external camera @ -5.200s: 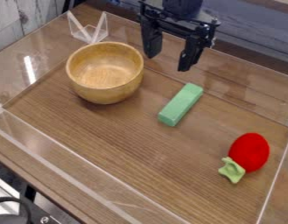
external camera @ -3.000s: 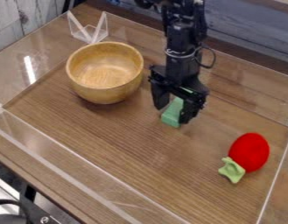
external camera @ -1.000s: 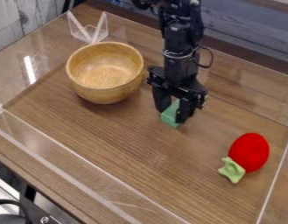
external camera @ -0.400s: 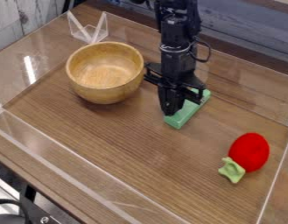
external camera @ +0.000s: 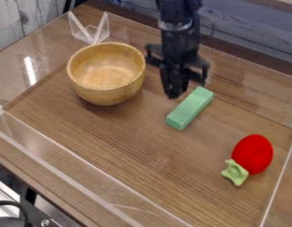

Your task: Put the green block in the brown bowl

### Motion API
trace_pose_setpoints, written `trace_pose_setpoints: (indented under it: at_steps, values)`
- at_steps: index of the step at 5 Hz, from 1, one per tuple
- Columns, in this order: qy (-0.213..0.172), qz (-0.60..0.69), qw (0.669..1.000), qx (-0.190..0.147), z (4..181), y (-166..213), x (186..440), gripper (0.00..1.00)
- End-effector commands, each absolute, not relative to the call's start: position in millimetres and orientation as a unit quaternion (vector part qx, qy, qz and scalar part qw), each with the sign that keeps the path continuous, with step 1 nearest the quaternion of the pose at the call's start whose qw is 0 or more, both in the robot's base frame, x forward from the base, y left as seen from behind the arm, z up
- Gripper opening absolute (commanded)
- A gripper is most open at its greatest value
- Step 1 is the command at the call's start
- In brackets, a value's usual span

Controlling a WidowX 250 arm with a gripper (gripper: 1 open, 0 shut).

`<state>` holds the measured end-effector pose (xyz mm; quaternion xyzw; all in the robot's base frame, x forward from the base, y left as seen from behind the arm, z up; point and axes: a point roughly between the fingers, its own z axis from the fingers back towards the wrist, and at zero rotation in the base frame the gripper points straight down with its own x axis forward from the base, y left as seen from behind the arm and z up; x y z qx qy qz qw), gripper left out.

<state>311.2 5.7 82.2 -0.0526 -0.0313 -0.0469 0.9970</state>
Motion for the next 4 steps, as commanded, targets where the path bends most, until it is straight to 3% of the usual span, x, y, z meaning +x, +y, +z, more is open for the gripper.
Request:
trace_pose_setpoints:
  at_steps: [1, 2, 4]
  values:
    - [-0.077, -0.043, 0.995, -0.047, 113.3, 9.5, 321.7, 0.0]
    - [-0.069, -0.075, 0.994, -0.049, 102.6, 8.2, 324.6, 1.0]
    - [-0.056, -0.103, 0.992, -0.051, 82.6, 4.4, 330.5, 1.0]
